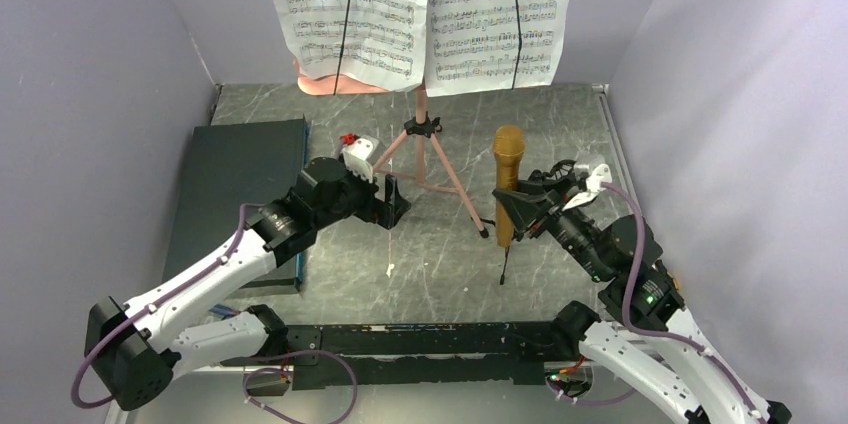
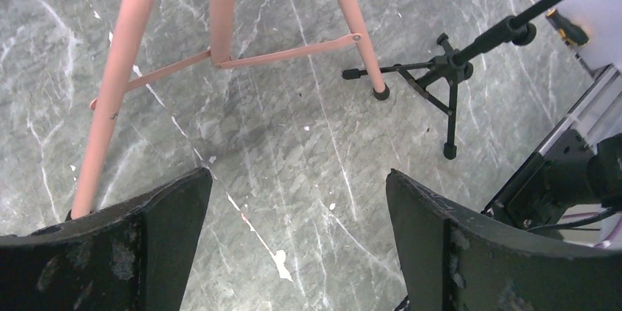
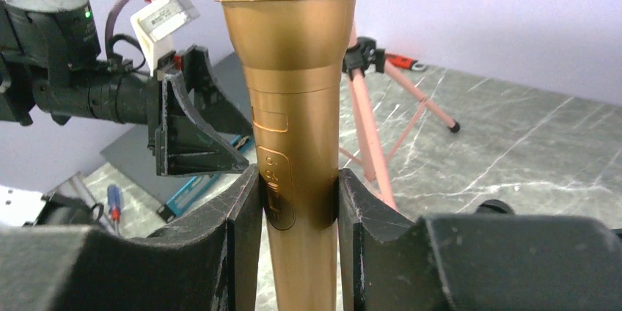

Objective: Set up the instrument practice props

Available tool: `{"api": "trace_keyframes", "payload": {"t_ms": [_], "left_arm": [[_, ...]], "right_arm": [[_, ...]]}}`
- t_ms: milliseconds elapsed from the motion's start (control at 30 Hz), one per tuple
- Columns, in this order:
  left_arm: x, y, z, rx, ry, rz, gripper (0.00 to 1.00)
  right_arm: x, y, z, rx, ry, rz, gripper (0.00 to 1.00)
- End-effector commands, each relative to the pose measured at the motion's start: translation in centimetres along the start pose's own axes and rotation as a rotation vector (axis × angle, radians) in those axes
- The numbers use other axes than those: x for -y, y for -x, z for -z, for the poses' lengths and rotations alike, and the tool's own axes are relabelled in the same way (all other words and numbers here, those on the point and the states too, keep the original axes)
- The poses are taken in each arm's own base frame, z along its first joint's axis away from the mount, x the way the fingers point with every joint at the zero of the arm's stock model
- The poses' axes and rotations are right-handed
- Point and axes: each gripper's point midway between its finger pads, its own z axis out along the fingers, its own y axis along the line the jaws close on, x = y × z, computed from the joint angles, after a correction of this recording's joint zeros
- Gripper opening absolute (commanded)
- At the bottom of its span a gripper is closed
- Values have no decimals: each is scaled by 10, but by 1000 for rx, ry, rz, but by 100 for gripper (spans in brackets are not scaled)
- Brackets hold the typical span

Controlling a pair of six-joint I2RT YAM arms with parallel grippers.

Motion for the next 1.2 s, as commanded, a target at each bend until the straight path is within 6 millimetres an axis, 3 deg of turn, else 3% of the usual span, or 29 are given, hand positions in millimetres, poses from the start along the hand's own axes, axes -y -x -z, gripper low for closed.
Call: {"api": "trace_keyframes", "payload": {"t_ms": [0,400,767,933,1167], "left_arm": [[3,2,4,-2,-60,106,94],[-11,-3,3,-30,-40,156,94],[-13,-11,-2,-57,-45,162,94],[-11,-14,-5,-82,-55,161,94],[-18,-13,-6,-83,-47,174,94]], "right_arm": [[8,44,7,126,-72,20,0],[47,99,31,351,-319,-52,0],[58,138,58,503,-403,-73,0],[73,151,76,576,-502,-80,0],[103,152,106,660,-698,-148,0]]}}
